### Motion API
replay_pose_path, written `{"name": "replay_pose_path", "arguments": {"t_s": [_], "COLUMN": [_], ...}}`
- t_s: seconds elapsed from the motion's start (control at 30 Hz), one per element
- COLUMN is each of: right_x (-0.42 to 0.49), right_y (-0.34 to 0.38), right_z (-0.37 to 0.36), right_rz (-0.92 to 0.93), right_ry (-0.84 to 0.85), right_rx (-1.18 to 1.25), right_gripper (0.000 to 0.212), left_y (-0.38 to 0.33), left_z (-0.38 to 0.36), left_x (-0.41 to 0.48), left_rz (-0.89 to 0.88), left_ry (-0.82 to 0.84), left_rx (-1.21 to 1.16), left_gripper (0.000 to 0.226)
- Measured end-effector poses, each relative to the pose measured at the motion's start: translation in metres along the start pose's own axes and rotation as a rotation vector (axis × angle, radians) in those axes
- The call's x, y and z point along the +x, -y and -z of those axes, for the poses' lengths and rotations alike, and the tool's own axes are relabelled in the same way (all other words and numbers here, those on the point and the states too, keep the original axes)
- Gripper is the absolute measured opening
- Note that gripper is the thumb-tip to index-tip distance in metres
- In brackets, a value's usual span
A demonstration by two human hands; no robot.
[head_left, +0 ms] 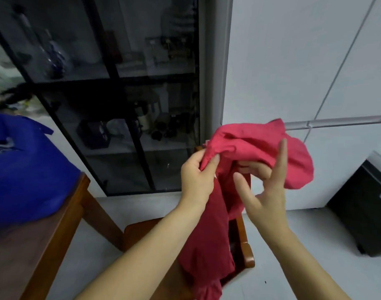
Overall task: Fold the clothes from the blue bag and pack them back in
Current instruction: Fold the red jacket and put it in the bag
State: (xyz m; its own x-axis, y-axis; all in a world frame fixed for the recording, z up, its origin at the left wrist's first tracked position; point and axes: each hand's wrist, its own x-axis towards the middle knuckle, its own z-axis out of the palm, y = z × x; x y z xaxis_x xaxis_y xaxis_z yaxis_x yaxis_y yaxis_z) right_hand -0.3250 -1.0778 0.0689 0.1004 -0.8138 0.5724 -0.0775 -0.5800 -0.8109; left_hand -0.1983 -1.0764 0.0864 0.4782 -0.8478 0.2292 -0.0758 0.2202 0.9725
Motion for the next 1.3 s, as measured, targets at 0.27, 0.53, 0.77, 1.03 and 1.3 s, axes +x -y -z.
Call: {"name": "replay_pose_path", "arguments": {"t_s": [0.27,0.53,0.77,1.03,1.3], "right_x": [0.062,0.095,0.109,0.120,0.121], "right_y": [0.021,0.045,0.060,0.061,0.053], "right_z": [-0.005,-0.022,-0.045,-0.050,-0.077], "right_rz": [-0.545,-0.335,-0.353,-0.304,-0.062], "right_ry": [-0.101,0.041,0.081,0.114,0.199], "right_rx": [0.620,0.751,0.829,0.878,0.440], "right_gripper": [0.101,0.085,0.073,0.073,0.095], "left_y": [0.000,0.015,0.042,0.007,-0.023], "left_z": [0.003,0.071,0.098,0.097,0.155], "left_x": [-0.037,-0.011,0.011,0.031,0.005], "left_rz": [-0.260,-0.109,0.149,0.099,-0.016], "left_ry": [0.383,-0.100,0.471,-0.005,-0.222], "left_rx": [0.300,0.254,0.407,-0.050,0.051], "left_gripper": [0.049,0.034,0.075,0.011,0.018]}}
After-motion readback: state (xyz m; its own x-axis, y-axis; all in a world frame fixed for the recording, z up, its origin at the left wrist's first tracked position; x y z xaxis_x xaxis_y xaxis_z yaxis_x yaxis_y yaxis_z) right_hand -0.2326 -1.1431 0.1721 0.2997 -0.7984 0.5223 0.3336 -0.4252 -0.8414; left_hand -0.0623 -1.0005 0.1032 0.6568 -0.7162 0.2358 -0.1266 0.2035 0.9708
